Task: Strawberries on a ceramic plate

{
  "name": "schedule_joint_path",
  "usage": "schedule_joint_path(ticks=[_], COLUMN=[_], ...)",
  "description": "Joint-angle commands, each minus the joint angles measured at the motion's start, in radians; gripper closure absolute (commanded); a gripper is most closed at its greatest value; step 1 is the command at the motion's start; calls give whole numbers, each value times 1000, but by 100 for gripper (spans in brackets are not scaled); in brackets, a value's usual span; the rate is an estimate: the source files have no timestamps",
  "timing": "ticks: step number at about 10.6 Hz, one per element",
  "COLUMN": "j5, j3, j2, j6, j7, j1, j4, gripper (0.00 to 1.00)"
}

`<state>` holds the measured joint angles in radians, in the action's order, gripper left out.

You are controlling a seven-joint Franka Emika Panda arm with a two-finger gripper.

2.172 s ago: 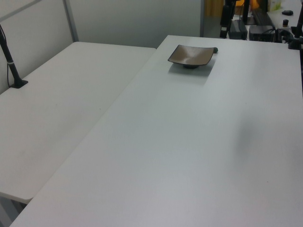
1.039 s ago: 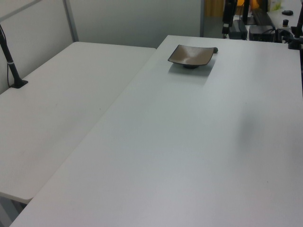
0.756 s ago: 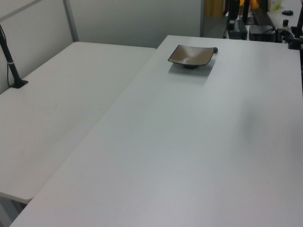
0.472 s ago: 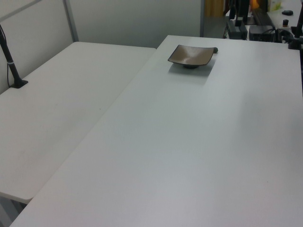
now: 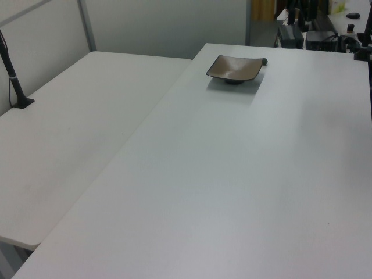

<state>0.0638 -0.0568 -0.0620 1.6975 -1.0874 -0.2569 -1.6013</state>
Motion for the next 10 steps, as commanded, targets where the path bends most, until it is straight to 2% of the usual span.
schedule_joint_path(ticks=[1,4,6,10], j5=[-19,-24,-12,7], j3=[0,-1,-47,-75], j2=[-97,-180,-251,-402], j6=[123,287,419,655], j7=[-97,-100,-88,-86], j1=[-62,-133,-137,-168], j4=[26,24,27,41], gripper=[0,0,0,0])
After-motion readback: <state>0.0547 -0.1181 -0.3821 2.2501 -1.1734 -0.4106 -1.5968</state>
